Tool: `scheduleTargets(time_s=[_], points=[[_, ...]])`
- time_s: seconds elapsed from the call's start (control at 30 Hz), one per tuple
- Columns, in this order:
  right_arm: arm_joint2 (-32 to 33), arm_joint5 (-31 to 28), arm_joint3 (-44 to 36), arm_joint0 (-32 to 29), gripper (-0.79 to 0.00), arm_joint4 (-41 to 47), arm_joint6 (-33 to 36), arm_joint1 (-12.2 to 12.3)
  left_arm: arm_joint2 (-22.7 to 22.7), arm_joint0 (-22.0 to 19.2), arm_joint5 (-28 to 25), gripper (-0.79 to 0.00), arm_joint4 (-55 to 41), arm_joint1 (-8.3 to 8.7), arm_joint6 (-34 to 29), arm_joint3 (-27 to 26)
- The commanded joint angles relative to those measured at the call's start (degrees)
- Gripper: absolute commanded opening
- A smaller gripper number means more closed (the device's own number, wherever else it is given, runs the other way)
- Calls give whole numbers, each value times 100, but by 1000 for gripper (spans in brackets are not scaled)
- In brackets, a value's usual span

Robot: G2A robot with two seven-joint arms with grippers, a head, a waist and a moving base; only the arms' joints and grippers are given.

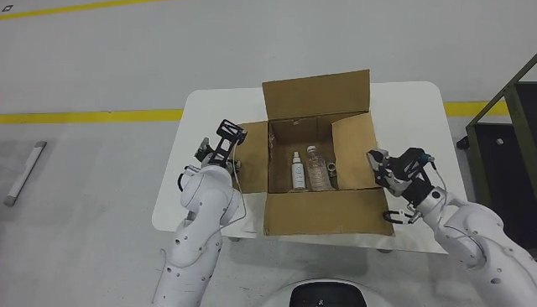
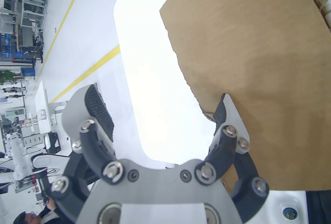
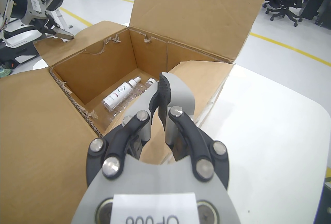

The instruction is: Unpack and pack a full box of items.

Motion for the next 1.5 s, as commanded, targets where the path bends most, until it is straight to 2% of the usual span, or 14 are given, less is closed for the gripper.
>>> scheduleTargets(time_s=[0.0, 0.2, 0.27, 0.33, 0.43, 0.53, 0.6, 0.77, 0.87, 1.03, 1.2, 1.27, 1.47], points=[[19, -21, -25, -6, -785, 236, -122, -13, -28, -6, 84, 0, 81, -3, 10, -56], [456, 358, -93, -81, -785, 520, -520, -17, -29, -180, 262, 0, -19, -52, 91, -609], [618, 587, -86, -135, -785, 511, -620, -18, -56, -245, 331, 0, -467, -90, 50, -781], [770, 835, -29, -193, -785, 544, -691, -23, 14, -414, 45, 0, -569, -102, 57, -909], [919, 983, 86, -281, -785, 576, -829, -30, 111, -641, -31, 0, -884, -144, 184, -1038], [1016, 982, 205, -398, -785, 516, -856, -27, 274, -833, 48, 0, -1314, -207, 385, -1121], [1057, 964, 226, -474, -785, 516, -866, -29, 385, -914, 236, 0, -2017, -277, 641, -1119], [1104, 882, 152, -660, -785, 477, -1049, -41, 729, -1198, 250, 0, -3436, -418, 909, -840], [1142, 827, 94, -832, -785, 134, -1273, -35, 884, -1315, 255, 0, -4277, -492, 957, -628], [1182, 875, 121, -1082, -785, -292, -1495, -36, 1254, -1252, 0, 0, -5444, -583, 991, 6], [1222, 920, 134, -1226, -785, -285, -1520, -52, 1565, -1098, -138, 0, -5913, -633, 1037, 743], [1235, 917, 124, -1252, -785, -280, -1515, -58, 1595, -1077, -127, 0, -5771, -625, 1088, 1114], [1231, 891, 92, -1244, -785, -274, -1462, -75, 1598, -1071, -124, 0, -5779, -626, 1121, 1148]])
